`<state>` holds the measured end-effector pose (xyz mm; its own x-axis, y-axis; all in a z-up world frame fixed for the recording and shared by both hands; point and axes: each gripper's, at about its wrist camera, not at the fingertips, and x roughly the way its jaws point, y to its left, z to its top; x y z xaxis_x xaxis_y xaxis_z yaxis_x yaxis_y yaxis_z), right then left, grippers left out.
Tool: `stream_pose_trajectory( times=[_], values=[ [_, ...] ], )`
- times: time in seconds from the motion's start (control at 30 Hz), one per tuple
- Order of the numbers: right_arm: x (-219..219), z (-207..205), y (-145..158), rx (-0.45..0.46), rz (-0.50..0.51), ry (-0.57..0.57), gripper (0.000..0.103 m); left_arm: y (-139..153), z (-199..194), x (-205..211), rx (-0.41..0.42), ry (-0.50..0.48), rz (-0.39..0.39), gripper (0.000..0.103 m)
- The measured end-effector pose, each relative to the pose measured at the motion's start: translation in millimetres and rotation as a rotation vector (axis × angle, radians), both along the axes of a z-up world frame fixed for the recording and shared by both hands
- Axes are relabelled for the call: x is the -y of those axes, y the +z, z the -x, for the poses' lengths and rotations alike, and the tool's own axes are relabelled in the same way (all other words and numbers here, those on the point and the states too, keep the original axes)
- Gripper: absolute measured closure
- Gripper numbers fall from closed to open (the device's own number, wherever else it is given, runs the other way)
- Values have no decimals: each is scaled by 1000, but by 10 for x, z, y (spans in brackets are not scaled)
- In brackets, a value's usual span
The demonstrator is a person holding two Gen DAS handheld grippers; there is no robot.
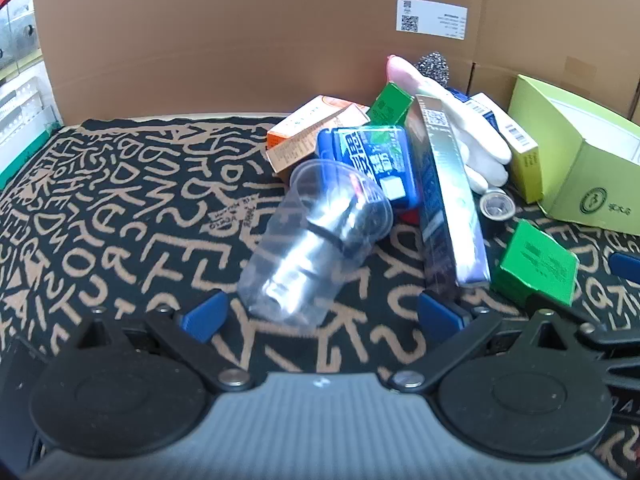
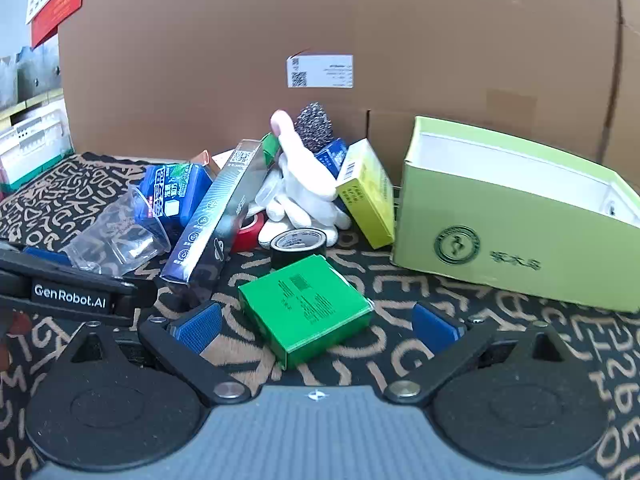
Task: Organize objects
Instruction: 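Grasp the clear plastic cup with the left gripper while the right grasps the green box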
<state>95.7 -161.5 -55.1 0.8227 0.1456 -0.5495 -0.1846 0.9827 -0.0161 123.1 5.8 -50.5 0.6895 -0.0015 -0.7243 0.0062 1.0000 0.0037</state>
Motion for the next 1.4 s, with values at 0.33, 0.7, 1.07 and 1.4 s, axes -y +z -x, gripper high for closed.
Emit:
stream_pose_trajectory(
  times=[0.33, 0.7, 1.07, 1.4],
  values=[
    [-105, -243, -168, -83, -20, 76, 0, -63, -303, 28, -26, -22, 35, 0],
    [-86, -205, -134, -71, -28, 50, 25, 27, -282, 47, -21, -56, 87, 0],
    [-15, 131, -111, -74, 6, 22, 28, 309, -239, 326, 22, -134, 145, 0],
    [127, 349, -68, -75, 3, -16, 28, 297, -297, 492, 17, -127, 115, 0]
  ],
)
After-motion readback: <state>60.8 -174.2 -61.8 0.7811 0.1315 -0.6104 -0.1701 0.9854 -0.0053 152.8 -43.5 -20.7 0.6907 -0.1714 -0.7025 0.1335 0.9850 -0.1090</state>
